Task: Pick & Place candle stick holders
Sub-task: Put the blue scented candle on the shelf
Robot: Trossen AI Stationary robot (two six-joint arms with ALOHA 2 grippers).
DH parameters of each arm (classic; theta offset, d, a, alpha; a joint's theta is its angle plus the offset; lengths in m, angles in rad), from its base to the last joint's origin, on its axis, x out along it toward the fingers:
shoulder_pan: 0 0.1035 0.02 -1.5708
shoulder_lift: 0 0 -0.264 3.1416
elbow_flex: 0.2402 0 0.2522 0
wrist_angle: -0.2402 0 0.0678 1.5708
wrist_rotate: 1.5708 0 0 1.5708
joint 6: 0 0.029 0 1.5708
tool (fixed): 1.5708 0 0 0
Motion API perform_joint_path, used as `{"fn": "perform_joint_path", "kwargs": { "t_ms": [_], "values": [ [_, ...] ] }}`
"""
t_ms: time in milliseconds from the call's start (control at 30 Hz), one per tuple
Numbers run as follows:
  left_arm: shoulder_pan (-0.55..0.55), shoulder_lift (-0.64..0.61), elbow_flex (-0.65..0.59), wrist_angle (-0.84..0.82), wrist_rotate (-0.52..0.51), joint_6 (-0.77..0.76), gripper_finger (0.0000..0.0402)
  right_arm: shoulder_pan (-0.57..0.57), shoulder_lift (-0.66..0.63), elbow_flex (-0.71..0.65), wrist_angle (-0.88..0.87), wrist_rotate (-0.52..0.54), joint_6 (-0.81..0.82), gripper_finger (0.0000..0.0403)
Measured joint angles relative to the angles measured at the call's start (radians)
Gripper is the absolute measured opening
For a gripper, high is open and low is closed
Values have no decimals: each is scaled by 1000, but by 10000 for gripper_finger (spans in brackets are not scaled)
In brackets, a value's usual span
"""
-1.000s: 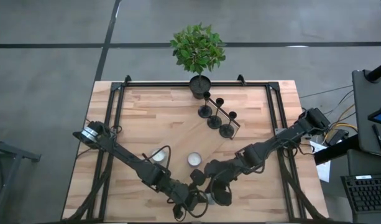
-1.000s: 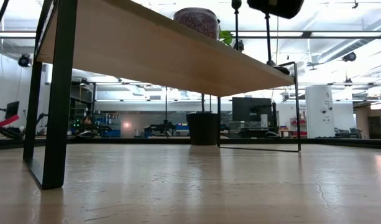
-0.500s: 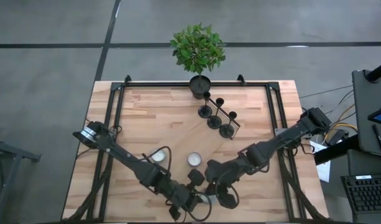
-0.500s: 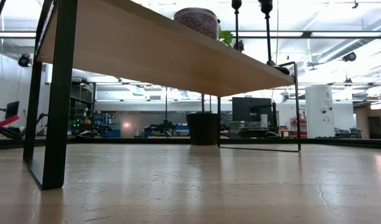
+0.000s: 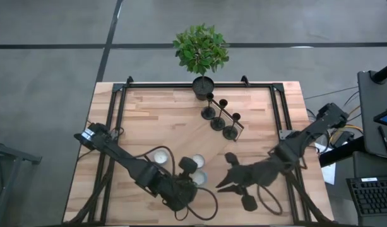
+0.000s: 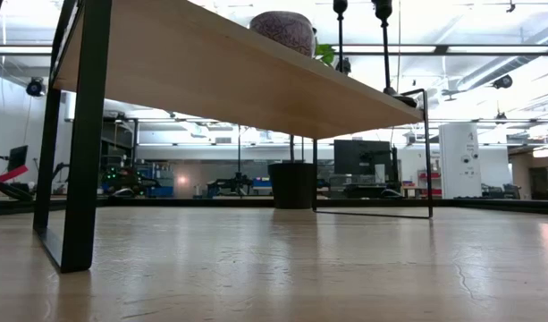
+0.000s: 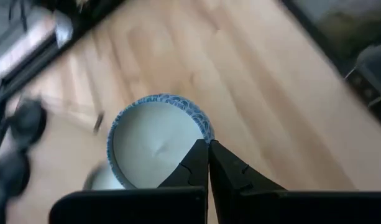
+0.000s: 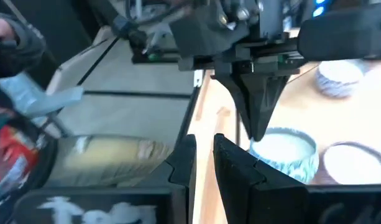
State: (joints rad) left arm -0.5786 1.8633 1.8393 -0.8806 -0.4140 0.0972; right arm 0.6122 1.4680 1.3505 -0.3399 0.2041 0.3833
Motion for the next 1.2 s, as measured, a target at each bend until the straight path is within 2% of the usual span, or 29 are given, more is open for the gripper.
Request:
{"fn": "perform_joint_path", "kwargs": {
  "t_ms": [133, 267, 400, 533, 800, 1200],
  "values": [
    [1, -1, 38, -158, -20, -100, 0, 46, -31, -26, 2, 90, -2, 54],
    [1, -1, 65, -290, -31, -189, 0, 73, -35, -43, -1, 110, 2, 52],
    [16, -2, 74, -382, 29, -255, 0, 78, -21, -46, -1, 113, 2, 48],
    [38, -2, 73, -408, 146, -311, 0, 77, -6, -48, -1, 113, 6, 49],
    [47, -2, 73, -438, 224, -340, 0, 77, 3, -48, 1, 113, 9, 58],
    [49, -2, 71, -509, 204, -411, 0, 75, 9, -48, 0, 113, 9, 47]
  ]
}}
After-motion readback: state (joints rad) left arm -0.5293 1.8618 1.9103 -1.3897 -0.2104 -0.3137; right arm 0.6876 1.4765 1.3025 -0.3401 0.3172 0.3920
